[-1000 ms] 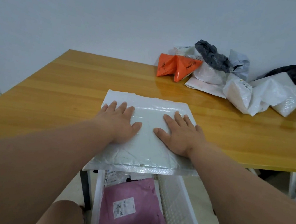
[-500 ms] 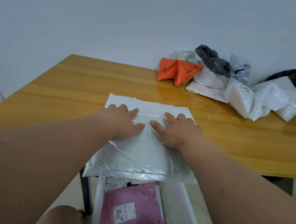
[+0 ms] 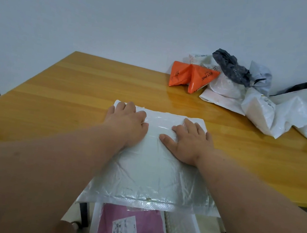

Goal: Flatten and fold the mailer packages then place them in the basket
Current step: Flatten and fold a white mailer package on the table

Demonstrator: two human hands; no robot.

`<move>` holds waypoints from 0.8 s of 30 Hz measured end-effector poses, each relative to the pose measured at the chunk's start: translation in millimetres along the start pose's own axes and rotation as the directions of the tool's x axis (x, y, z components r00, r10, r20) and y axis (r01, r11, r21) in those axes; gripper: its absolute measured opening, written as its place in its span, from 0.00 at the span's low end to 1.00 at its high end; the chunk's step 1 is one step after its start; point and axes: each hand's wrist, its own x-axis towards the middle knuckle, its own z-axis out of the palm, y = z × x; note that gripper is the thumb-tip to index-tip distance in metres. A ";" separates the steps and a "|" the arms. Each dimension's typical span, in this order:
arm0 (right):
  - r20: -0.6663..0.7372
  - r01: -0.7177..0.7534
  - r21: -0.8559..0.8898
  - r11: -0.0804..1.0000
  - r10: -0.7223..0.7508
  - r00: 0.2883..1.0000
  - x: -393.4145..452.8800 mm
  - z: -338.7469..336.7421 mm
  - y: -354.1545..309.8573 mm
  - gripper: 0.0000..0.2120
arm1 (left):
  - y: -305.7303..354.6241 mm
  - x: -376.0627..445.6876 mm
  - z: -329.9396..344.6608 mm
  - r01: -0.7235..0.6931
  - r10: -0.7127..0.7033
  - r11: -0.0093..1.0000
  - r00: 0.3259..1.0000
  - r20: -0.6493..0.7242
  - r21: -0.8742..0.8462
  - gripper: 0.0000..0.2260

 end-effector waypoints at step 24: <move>0.070 -0.078 0.020 0.997 0.077 0.995 23.1 3.6 3.3 0.41 | 1.1 6.5 -0.6 0.063 -0.073 0.997 0.967 0.245 0.050 0.24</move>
